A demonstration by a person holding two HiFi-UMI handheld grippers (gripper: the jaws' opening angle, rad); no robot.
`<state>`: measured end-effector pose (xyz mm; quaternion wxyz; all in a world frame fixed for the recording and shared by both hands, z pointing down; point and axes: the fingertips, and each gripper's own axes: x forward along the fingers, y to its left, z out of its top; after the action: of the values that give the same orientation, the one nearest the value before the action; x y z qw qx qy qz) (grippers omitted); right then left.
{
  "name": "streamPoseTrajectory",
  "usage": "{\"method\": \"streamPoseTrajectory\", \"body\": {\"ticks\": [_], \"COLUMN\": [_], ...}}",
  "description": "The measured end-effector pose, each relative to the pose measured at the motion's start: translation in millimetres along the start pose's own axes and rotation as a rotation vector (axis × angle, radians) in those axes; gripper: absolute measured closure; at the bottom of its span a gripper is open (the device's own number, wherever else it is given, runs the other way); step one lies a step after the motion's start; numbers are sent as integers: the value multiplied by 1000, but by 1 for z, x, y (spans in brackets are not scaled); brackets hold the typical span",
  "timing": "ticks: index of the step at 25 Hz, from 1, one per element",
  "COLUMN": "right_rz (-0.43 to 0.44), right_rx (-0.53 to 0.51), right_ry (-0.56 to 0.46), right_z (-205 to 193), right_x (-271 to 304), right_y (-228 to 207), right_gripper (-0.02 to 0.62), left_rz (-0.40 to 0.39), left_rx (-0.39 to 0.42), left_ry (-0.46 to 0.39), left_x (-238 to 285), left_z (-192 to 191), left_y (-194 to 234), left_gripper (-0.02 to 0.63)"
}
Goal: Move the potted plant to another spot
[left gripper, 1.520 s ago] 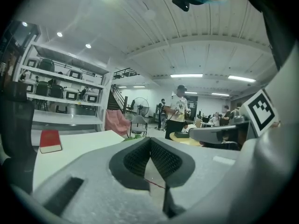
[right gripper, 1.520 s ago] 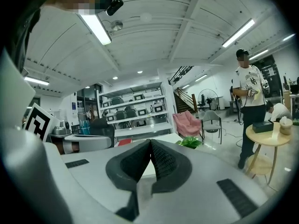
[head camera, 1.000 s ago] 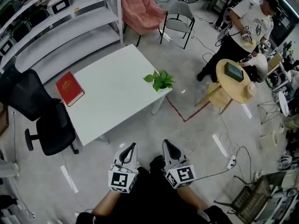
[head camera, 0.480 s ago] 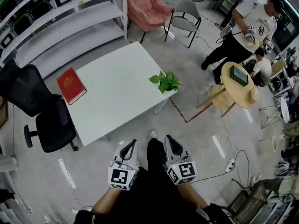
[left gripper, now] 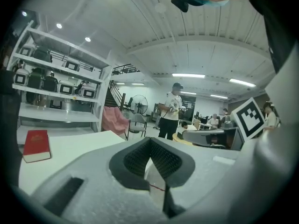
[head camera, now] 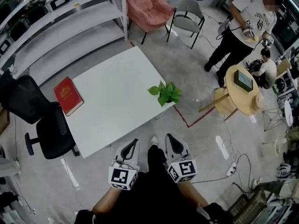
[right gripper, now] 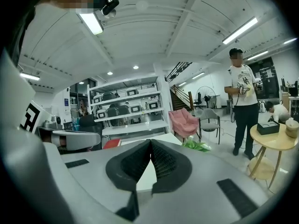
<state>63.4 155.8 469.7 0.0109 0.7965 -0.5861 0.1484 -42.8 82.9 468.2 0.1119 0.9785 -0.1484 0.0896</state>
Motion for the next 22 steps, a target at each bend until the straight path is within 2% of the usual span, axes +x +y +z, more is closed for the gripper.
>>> {"method": "streamPoseTrajectory", "body": {"ticks": [12,22], "right_rz": [-2,64], "right_rx": [-61,-145], "right_ry": [115,319], "right_z": [-2,-41], "right_x": [78,138], "right_y": [-78,-126], "right_gripper": [583,581], "left_rz": [11,27], "left_rx": [-3,-25], "left_ry": [22,48], "left_x": [95,163], "left_z": [21,33], "left_y": [8,16], "left_gripper": [590,589]}}
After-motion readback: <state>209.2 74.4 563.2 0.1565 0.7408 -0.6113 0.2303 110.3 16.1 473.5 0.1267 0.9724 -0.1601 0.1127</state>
